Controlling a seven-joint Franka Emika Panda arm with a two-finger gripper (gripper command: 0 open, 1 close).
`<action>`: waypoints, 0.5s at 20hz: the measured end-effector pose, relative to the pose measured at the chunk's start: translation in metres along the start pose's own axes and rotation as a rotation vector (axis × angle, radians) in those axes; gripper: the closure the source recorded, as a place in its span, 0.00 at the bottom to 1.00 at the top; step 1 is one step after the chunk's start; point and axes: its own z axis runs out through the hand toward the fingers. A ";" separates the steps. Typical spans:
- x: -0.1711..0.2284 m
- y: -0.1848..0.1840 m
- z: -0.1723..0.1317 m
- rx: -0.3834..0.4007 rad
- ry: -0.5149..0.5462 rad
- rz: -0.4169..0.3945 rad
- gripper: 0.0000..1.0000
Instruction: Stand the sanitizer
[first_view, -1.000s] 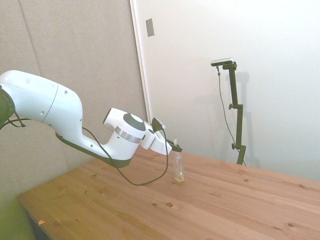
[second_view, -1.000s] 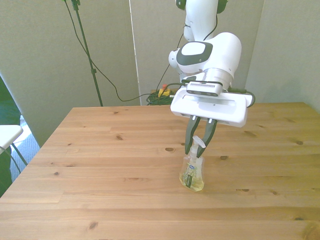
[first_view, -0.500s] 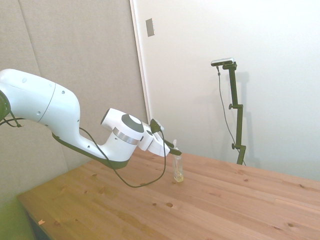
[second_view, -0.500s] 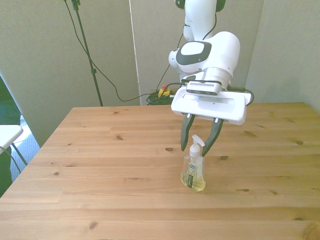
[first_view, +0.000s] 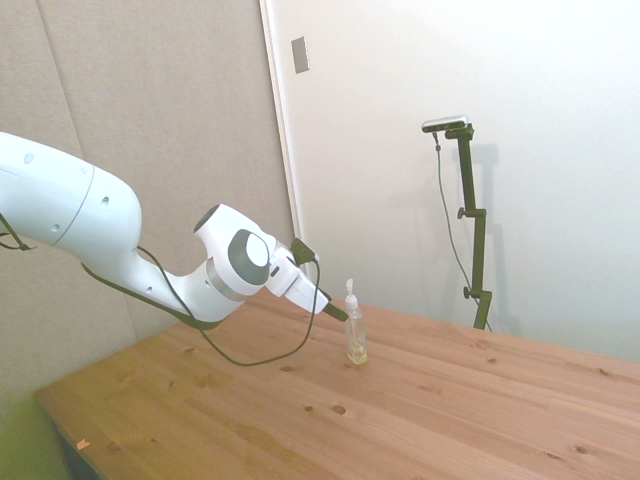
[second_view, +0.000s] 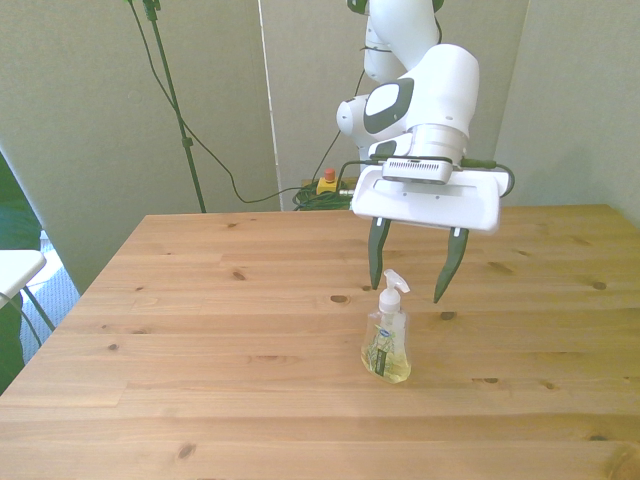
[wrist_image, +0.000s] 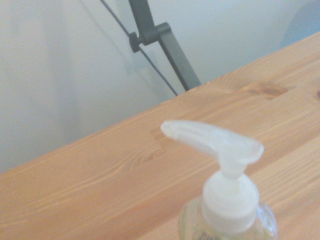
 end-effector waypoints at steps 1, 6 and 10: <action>-0.003 0.004 -0.007 -0.018 -0.028 -0.016 0.00; -0.016 0.025 -0.041 -0.106 -0.161 -0.142 0.00; -0.006 0.040 -0.052 -0.179 -0.273 -0.251 0.00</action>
